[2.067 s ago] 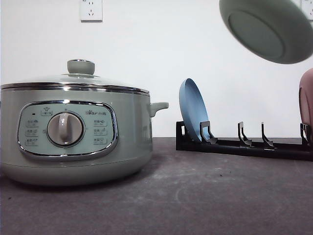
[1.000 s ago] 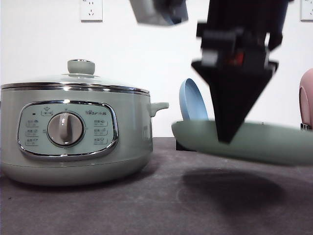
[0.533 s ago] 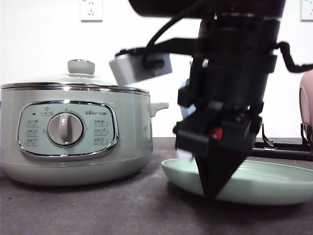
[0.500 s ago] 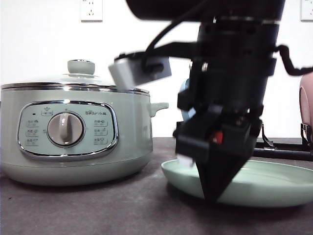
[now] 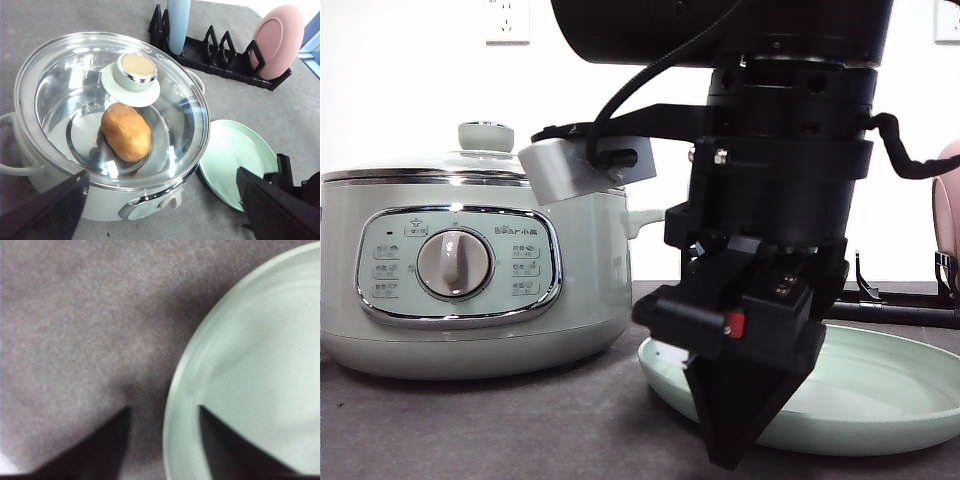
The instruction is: Transfer potato from steamer to green plate
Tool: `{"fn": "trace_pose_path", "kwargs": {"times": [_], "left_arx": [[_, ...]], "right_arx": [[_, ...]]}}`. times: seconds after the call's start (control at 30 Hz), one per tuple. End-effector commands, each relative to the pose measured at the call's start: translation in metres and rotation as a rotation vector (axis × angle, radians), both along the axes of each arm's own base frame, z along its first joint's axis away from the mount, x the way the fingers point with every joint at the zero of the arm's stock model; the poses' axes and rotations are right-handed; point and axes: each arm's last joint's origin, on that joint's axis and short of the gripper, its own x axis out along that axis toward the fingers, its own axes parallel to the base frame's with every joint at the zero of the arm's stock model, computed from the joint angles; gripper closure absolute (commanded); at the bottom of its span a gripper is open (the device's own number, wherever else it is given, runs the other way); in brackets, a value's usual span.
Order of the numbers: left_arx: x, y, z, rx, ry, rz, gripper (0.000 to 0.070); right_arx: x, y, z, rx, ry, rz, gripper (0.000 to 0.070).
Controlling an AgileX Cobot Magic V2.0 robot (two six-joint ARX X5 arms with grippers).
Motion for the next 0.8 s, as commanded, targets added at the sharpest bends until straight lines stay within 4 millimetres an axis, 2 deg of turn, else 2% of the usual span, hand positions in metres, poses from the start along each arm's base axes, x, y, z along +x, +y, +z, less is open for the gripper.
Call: {"fn": "trace_pose_path", "kwargs": {"times": [0.0, 0.13, 0.23, 0.47, 0.63, 0.77], "left_arx": [[0.000, 0.000, 0.006, 0.005, -0.032, -0.011, 0.0104], [0.000, 0.000, 0.006, 0.005, -0.032, -0.011, 0.0104], [0.000, 0.000, 0.006, 0.005, -0.032, -0.011, 0.0104], [0.000, 0.000, 0.006, 0.005, -0.031, -0.011, 0.0104], [0.000, 0.000, 0.006, 0.005, -0.031, -0.011, 0.0104], [0.000, 0.000, 0.006, 0.003, -0.030, -0.009, 0.0104]], "right_arx": [[-0.002, 0.005, -0.003, -0.004, 0.002, -0.003, 0.0360], [-0.003, 0.004, 0.008, 0.024, -0.015, -0.004, 0.0360], [-0.003, 0.003, 0.029, 0.097, -0.049, -0.004, 0.0360], [-0.001, -0.012, 0.100, 0.296, -0.153, -0.024, 0.0361], [0.008, -0.034, 0.149, 0.471, -0.195, -0.061, 0.0361], [0.018, -0.054, 0.177, 0.617, -0.164, -0.072, 0.0361]]}}
